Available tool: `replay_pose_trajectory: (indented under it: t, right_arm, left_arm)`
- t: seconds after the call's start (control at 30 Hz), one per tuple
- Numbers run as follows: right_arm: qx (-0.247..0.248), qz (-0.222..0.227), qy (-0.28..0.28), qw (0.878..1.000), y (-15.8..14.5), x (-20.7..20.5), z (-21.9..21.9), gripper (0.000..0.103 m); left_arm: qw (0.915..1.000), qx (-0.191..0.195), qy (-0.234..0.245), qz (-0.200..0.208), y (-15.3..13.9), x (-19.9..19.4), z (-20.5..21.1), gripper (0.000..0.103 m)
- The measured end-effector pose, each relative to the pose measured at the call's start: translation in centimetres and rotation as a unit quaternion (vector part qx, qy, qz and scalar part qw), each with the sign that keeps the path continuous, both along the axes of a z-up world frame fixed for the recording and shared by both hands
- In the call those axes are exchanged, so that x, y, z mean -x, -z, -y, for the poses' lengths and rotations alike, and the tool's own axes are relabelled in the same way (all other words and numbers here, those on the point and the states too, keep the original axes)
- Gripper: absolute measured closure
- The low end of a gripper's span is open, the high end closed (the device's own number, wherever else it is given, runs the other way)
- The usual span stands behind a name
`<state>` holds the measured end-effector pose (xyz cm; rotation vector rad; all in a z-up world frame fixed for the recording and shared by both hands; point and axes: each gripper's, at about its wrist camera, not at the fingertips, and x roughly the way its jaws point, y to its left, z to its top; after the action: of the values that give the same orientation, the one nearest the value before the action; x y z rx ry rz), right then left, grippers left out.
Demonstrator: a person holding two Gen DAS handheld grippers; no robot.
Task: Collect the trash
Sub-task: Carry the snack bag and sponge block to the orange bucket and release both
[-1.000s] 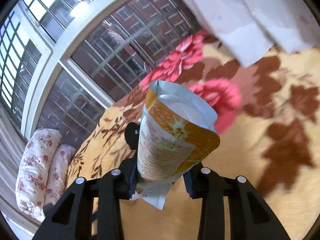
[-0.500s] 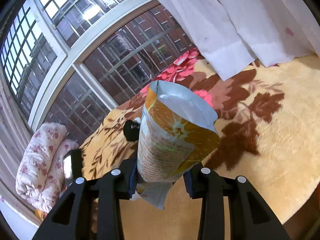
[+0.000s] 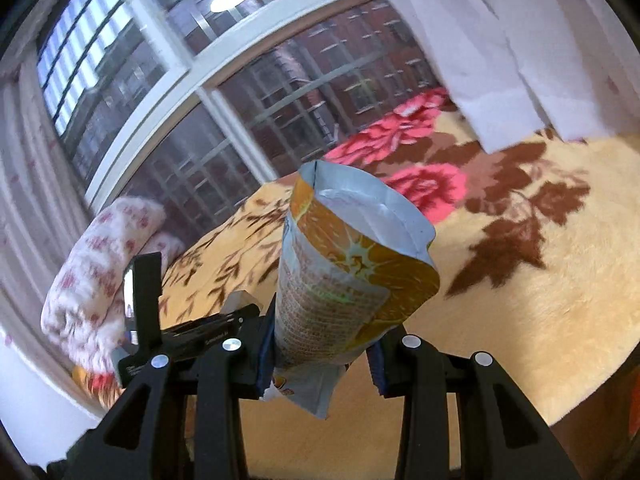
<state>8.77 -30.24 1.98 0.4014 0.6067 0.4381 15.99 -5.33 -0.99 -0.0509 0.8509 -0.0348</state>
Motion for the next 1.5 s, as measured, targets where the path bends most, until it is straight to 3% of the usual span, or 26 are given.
replay_pose_trajectory:
  t: [0.17, 0.33, 0.77, 0.93, 1.13, 1.33, 1.5]
  right_arm:
    - [0.054, 0.034, -0.048, 0.997, -1.3, 3.6, -1.9, 0.066]
    - [0.082, 0.034, -0.1, 0.991, -1.4, 7.5, -3.4, 0.066]
    - [0.162, 0.008, -0.199, 0.967, 2.4, 16.1, -6.5, 0.066]
    - [0.22, -0.004, -0.242, 0.945, 6.1, 17.8, -8.4, 0.066]
    - [0.273, -0.04, -0.257, 0.926, 12.1, 16.2, -10.8, 0.066]
    - [0.282, -0.089, -0.268, 0.917, 16.5, 14.2, -12.4, 0.066]
    - [0.28, -0.118, -0.275, 0.912, 18.1, 13.3, -12.9, 0.066]
  left_arm:
    - [0.9999, 0.005, -0.007, 0.006, -1.5, 6.8, -1.2, 0.069]
    - [0.9999, 0.002, -0.015, 0.008, -1.7, 12.8, -2.1, 0.069]
    - [0.999, -0.01, -0.001, -0.043, 3.8, 23.1, -2.1, 0.069]
    - [0.9956, -0.011, 0.017, -0.091, 8.5, 24.1, -2.0, 0.069]
    - [0.9871, -0.014, 0.032, -0.156, 14.4, 22.2, -2.2, 0.069]
    - [0.9766, -0.024, 0.019, -0.213, 18.4, 20.3, -3.0, 0.069]
    - [0.9714, -0.015, 0.016, -0.236, 19.7, 19.5, -3.3, 0.069]
